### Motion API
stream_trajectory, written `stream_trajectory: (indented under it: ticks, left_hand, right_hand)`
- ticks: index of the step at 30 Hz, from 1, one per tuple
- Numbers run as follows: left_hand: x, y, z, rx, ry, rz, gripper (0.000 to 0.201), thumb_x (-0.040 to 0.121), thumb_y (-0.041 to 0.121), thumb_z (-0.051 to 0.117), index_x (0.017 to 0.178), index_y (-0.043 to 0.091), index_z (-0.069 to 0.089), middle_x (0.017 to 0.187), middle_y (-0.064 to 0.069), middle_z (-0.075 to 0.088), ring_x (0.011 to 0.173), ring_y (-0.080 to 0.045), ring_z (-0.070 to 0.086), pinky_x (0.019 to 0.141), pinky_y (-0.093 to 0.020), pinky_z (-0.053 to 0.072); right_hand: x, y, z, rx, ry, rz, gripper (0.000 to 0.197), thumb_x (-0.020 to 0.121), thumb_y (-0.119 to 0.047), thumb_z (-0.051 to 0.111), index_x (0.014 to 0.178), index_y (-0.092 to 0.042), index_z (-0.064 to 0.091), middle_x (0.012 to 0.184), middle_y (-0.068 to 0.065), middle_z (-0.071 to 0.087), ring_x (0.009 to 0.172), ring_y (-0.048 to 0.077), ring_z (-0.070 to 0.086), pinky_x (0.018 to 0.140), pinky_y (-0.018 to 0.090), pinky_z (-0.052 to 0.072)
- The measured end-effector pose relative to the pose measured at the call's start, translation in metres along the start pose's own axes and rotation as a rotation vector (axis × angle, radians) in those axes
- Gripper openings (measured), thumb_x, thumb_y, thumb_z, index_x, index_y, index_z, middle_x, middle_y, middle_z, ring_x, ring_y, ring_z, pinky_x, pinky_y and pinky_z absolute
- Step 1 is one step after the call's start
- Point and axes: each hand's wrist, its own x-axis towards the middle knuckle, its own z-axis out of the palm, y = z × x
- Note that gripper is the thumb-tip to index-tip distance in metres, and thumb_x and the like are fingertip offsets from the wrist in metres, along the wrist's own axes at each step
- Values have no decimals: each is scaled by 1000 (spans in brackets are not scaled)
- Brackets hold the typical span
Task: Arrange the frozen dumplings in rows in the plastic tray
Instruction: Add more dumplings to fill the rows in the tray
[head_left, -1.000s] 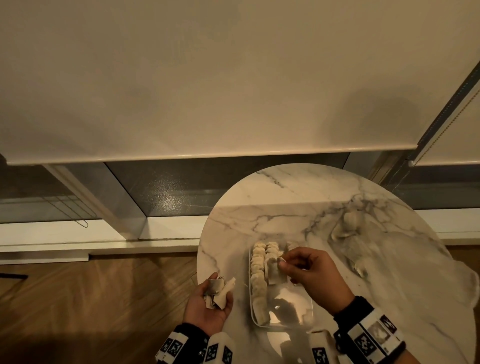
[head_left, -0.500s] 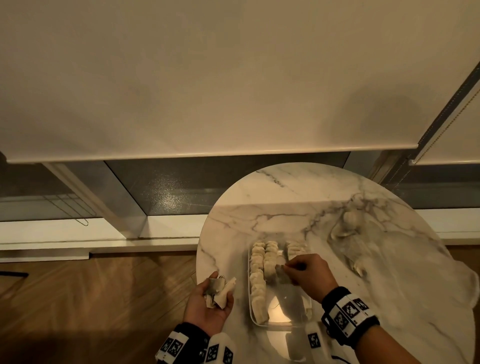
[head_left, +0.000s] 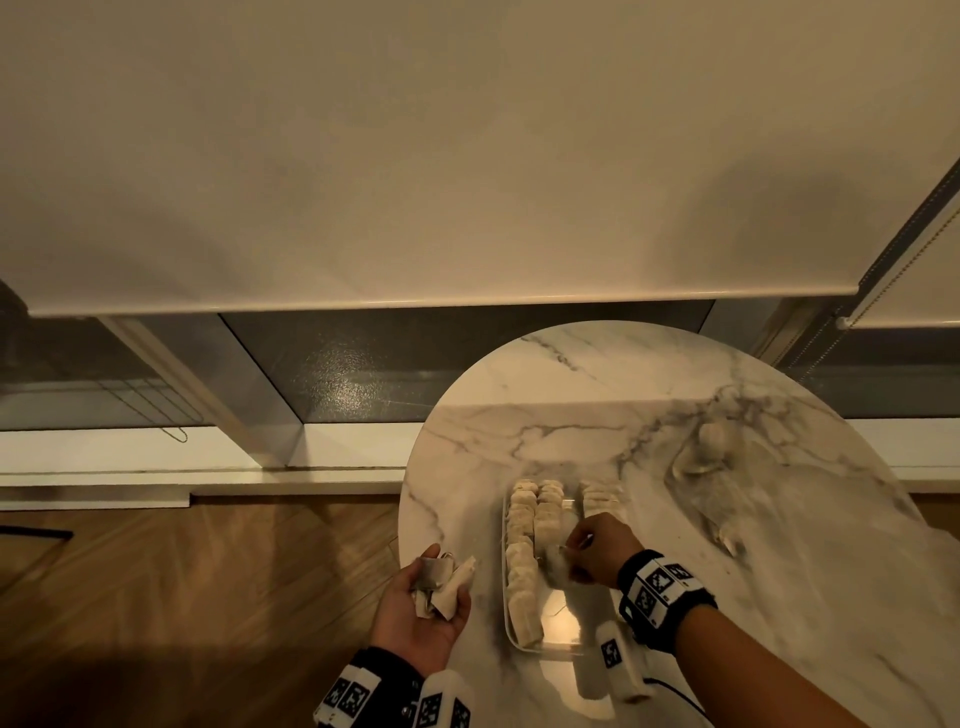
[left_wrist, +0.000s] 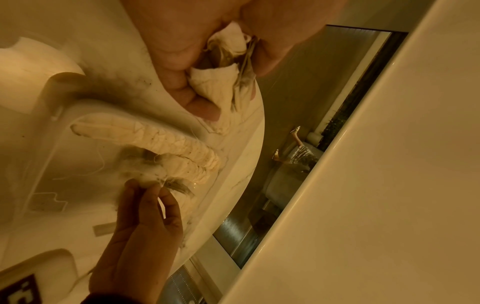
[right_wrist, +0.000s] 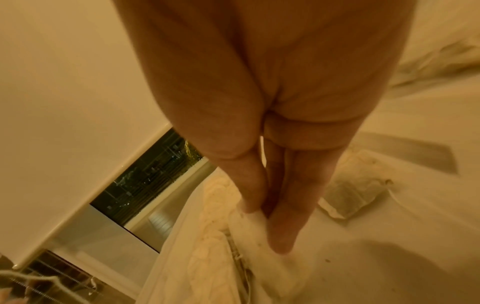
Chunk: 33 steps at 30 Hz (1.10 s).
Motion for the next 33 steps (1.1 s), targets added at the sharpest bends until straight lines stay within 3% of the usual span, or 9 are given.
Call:
stream_trajectory:
  ticks: [3,7,14,19,23,26,29,33]
  left_hand:
    - [-1,0,1,5,4,2,16,95,21,53,98,13,67,101,-12,61,86,-31,59,54,-34,55]
    - [-1,0,1,-3,7,5,17,96,21,52,98,13,67,99,-12,62,84,-30,59,53,-33,54]
    - [2,1,-2,-13,-5,7,18,97,22,51,101,13,66,100,-12,61,85,-30,58,52,-34,56]
    - [3,0,-1,-5,3,9,18,96,22,52,102,13,66,101,-13,62,87,-32,59,53,-34,56]
    - [5,0,-1,1,9,13,18,97,22,51,102,13,66,102,-11,62,86,-30,59,53,-33,56]
    - [5,1,0,-1,9,11,17,96,21,52,101,14,66,100,-11,62,86,-30,59,53,-33,55]
    - [5,1,-1,-5,4,9,17,95,21,52,101,13,66,100,-11,62,85,-30,59,52,-33,55]
    - [6,1,-1,-4,6,6,18,96,22,51,102,13,66,103,-11,62,86,-30,59,53,-33,55]
  right_hand:
    - [9,-4,5,10,52,-3,9,85,-12,72,77,-12,68,65,10,73,67,26,74,69,40,63]
    - [14,-8,10,-26,89,-28,11,87,-13,68,77,-17,68,68,7,74,66,20,72,64,30,61]
    - [21,-7,19,-5,120,-26,10,84,-23,74,75,-22,70,74,4,73,70,20,72,71,38,62]
    - [22,-7,20,-19,151,-7,14,85,-22,73,73,-22,68,71,5,73,64,20,72,66,33,62]
    - [23,-6,21,-39,166,10,11,84,-25,73,74,-22,68,76,4,73,74,19,71,74,34,61]
    - [21,-6,19,-58,169,36,9,83,-29,73,84,-21,69,82,2,73,76,15,69,71,26,57]
    - [23,-3,20,-110,163,77,19,75,-30,75,90,-19,70,87,1,73,83,15,68,76,26,57]
    - [24,-8,23,-167,108,100,19,74,-27,75,87,-13,73,86,5,73,83,18,68,73,26,57]
